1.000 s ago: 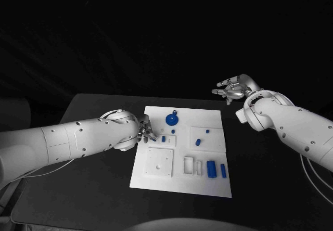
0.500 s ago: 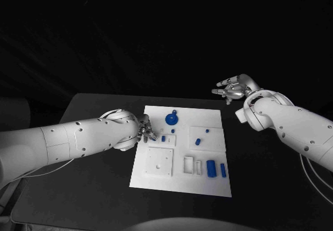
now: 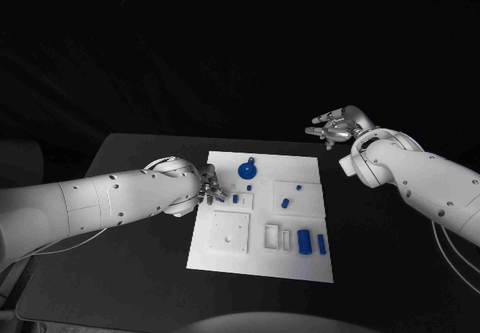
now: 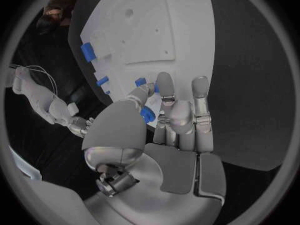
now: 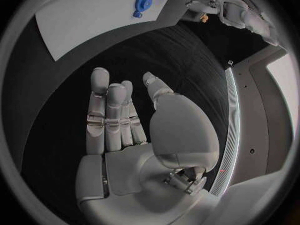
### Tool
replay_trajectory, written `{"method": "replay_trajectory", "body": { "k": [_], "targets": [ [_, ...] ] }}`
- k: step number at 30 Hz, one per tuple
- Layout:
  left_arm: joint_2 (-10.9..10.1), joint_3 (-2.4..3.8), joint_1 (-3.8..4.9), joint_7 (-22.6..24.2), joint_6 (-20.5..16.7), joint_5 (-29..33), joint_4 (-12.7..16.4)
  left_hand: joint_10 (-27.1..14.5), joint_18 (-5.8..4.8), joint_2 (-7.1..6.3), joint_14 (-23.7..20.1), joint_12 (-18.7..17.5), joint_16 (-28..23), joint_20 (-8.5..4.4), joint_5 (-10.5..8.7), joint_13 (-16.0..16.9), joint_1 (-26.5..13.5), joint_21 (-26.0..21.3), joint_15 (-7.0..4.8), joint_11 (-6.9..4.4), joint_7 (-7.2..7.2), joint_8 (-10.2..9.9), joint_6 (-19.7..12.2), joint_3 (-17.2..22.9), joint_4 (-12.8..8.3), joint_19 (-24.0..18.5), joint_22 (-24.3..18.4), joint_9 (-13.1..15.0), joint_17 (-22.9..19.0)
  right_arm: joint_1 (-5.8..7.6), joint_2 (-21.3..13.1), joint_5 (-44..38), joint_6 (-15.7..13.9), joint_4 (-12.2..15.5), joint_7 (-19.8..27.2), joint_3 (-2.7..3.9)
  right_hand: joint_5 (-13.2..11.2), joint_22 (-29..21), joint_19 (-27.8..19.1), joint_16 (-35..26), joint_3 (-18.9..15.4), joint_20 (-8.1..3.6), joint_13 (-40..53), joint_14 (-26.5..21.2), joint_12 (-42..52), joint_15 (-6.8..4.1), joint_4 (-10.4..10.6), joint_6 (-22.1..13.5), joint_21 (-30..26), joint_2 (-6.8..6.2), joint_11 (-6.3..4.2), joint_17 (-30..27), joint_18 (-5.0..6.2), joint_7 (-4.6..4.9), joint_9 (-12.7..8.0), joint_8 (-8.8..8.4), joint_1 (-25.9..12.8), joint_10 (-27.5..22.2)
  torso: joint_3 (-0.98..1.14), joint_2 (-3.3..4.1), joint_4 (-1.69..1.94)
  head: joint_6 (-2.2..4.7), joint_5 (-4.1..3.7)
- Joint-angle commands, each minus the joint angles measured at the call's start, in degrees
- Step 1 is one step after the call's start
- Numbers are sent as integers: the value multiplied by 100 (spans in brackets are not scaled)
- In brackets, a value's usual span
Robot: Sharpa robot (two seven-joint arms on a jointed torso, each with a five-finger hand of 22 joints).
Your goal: Assemble the parts on the task board
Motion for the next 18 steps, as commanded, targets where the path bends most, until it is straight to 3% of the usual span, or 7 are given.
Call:
{"method": "replay_trajectory", "body": {
  "k": [1,15,17,18],
  "targets": [
    [27,-15,-27,60,42,10,17,188,51,13,-1,33,22,17,-43,10,-40,10,-33,-146,-554,8,613,-15,59,26,106,10,3,-4,6,-12,65,2,59,2,37,-5,202,-18,-7,-37,-9,-18,6,-11,3,-50,2,6,-11,-5,21,9,8,0,-41,-22,-1,1,1,6,0],
    [41,-15,-27,61,58,15,-34,187,45,-41,-6,26,17,17,-141,21,-71,-12,-35,-148,-567,4,614,-113,224,32,105,19,-12,-6,5,-11,67,3,62,2,37,-5,202,-18,-7,-37,-9,-18,6,-11,3,-50,2,6,-11,-5,21,9,8,0,-41,-22,-2,-1,4,5,-6],
    [44,-15,-27,56,80,17,-48,188,41,-74,-8,25,14,17,-259,24,-103,-20,-36,-151,-575,4,620,-164,296,32,104,15,-18,-6,5,-10,69,3,63,2,37,-5,202,-18,-7,-37,-9,-18,6,-11,3,-50,2,6,-11,-5,21,9,8,0,-41,-22,-1,-2,4,4,-7],
    [46,-15,-27,53,90,18,-58,187,39,-85,-12,23,9,15,-426,26,-114,-24,-38,-152,-580,3,625,-207,351,33,104,10,-26,-6,5,-10,70,3,63,2,37,-5,202,-18,-7,-37,-9,-18,6,-11,3,-50,2,6,-11,-5,21,9,8,0,-41,-22,-3,-2,2,6,-7]
  ]
}}
